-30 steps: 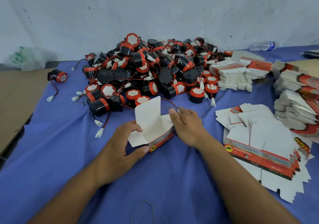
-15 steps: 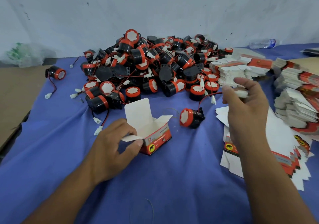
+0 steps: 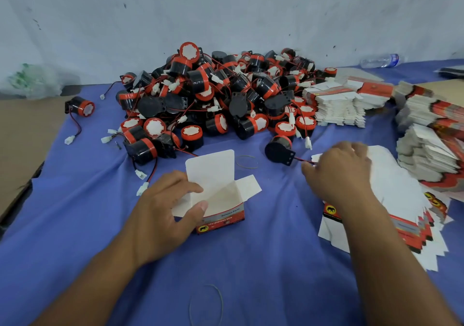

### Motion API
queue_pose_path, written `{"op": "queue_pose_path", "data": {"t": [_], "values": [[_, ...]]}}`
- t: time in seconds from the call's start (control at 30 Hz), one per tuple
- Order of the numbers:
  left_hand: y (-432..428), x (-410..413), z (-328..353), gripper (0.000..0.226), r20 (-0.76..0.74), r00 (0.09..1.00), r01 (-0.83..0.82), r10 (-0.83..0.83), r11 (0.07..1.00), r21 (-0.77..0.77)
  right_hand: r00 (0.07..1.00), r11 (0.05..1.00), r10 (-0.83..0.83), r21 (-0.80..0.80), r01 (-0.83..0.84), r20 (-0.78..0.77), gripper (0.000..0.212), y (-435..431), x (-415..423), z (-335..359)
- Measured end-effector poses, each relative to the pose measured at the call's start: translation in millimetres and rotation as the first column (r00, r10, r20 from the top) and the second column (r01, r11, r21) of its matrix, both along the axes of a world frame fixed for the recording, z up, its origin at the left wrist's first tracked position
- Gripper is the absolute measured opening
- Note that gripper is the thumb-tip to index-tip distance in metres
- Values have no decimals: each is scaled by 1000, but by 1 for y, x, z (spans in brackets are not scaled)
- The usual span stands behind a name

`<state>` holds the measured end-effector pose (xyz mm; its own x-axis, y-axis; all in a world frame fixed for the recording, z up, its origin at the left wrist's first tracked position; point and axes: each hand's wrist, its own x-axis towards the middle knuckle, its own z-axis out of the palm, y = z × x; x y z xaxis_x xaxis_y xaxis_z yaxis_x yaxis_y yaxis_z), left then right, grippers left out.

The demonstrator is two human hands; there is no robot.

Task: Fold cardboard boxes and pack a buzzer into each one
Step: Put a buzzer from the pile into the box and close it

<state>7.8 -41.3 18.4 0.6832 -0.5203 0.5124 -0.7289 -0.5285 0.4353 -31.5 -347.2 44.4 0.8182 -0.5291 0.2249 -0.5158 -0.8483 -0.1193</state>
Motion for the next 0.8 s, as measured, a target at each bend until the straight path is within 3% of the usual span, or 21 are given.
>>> {"op": "queue_pose_path", "data": {"t": [0.1, 0.17, 0.2, 0.27, 0.37, 0.5, 0.6, 0.67, 0.73, 0.8], "values": [[-1, -3, -2, 43, -22, 999, 29, -29, 999, 30, 912, 906, 365, 156, -394, 186, 38, 11, 14, 4], [-1, -3, -2, 43, -46, 998, 45, -44, 999, 20, 834, 810, 548, 212, -547, 57, 44, 17, 21, -4], [-1, -3, -2, 44, -53, 997, 48, -47, 999, 17, 826, 810, 564, 194, -553, -2, 40, 18, 23, -11], [0, -2, -2, 46, -52, 997, 57, -56, 998, 22, 858, 840, 510, 176, -512, 61, 34, 17, 28, -17], [2, 0, -4, 55, -89, 994, 70, -68, 997, 20, 904, 868, 350, 279, -412, 247, 43, 14, 34, -17], [0, 0, -8, 60, -119, 990, 82, -79, 996, 25, 962, 902, 267, 334, -272, 62, 50, 15, 33, -23], [-1, -1, -9, 60, -128, 989, 79, -74, 996, 34, 938, 897, 288, 290, -334, 191, 43, 19, 29, -17], [-1, 0, -9, 61, -145, 987, 70, -65, 997, 28, 853, 848, 292, 295, -440, 434, 39, 23, 22, -4], [-1, 1, -9, 60, -159, 986, 53, -51, 998, 13, 657, 703, 340, 282, -653, 673, 40, 36, 11, 12], [-2, 1, -9, 58, -179, 983, 36, -40, 999, -26, 503, 563, 533, 159, -811, 681, 46, 59, 0, 18]]}}
